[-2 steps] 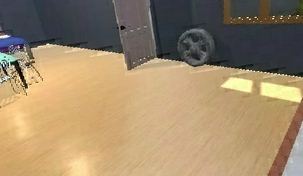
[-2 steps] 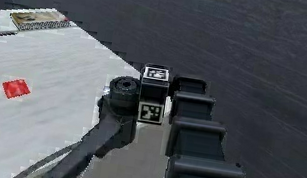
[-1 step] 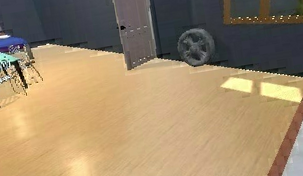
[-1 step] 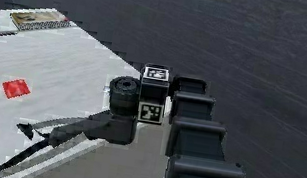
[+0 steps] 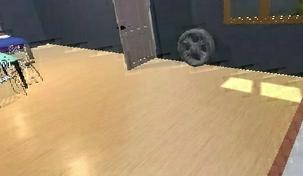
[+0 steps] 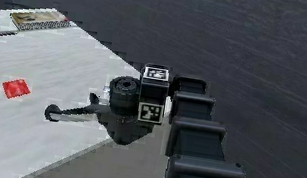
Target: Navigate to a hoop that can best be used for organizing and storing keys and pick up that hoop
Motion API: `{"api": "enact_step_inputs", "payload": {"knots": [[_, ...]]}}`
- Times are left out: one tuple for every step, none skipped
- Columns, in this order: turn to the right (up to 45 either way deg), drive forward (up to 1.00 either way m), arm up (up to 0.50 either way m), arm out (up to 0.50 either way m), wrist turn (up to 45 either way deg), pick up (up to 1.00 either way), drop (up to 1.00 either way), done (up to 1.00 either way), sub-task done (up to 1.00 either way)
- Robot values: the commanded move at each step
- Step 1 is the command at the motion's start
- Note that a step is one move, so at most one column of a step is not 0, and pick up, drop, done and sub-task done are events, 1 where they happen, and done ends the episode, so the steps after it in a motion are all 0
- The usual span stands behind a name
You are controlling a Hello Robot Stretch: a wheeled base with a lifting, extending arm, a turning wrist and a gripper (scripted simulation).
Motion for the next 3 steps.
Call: {"api": "enact_step_inputs", "payload": {"knots": [[0.0,0.00,0.00,0.00,33.0,0.00,0.00,0.00,0.00],[0.0,0.00,0.00,0.00,0.0,1.00,0.00,0.00,0.00],[0.0,0.00,0.00,0.00,0.0,0.00,0.00,1.00,0.00]]}}
